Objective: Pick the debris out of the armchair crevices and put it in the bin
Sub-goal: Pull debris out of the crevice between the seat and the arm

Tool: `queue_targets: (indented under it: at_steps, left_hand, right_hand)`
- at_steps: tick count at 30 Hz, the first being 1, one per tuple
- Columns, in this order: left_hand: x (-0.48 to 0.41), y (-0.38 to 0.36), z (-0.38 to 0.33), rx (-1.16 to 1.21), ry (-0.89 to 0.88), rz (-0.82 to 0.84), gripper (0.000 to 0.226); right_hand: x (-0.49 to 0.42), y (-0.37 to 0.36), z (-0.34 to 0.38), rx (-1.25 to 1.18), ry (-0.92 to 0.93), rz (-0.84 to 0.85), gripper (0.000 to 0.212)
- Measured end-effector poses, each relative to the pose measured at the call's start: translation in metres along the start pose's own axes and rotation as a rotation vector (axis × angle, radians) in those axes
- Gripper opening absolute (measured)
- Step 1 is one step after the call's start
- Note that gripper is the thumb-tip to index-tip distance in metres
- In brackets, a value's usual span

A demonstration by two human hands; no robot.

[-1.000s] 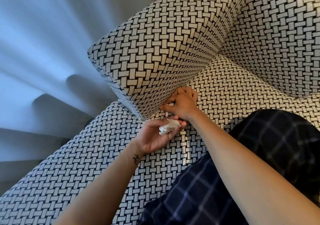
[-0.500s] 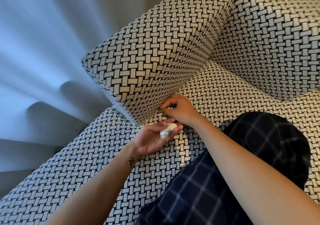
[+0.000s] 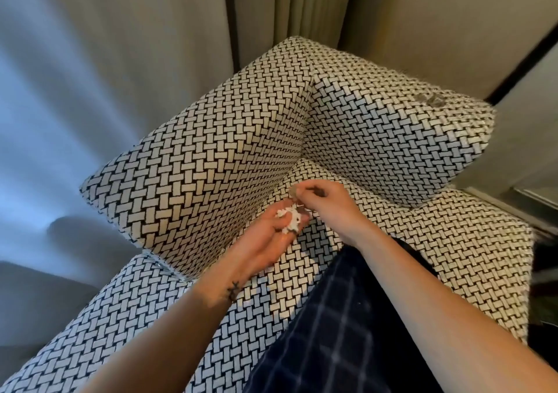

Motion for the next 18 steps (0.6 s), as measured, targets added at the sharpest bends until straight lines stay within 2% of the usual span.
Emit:
queue_targets:
  at_steps: [6, 12, 18]
  left_hand:
    - [-0.03, -0.097, -0.011, -0.19, -0.007, 0.116, 0.057]
    - [-0.053, -0.167, -0.019, -0.336, -0.049, 0.033, 0.044]
    - [-0.077, -0.224, -0.025, -0.377, -0.058, -0.039, 0.028]
  right_hand:
    - [-0.002, 0.082, 0.026, 0.015, 0.026, -0.182, 0.015]
    - [-0.011, 0.151, 0.047, 0.032, 0.063, -0.3, 0.015]
    - [-0.025, 0.209, 0.069, 0.064, 0.108, -0.377, 0.014]
Point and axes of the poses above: each hand's wrist, its own x-axis away from the middle knuckle, its own y-axis out of the back of the hand, z = x × y, the point moved 7 cm from there along -x, towards the middle knuckle, and after that the axes turned 14 degrees about y, right-handed, at the moved point
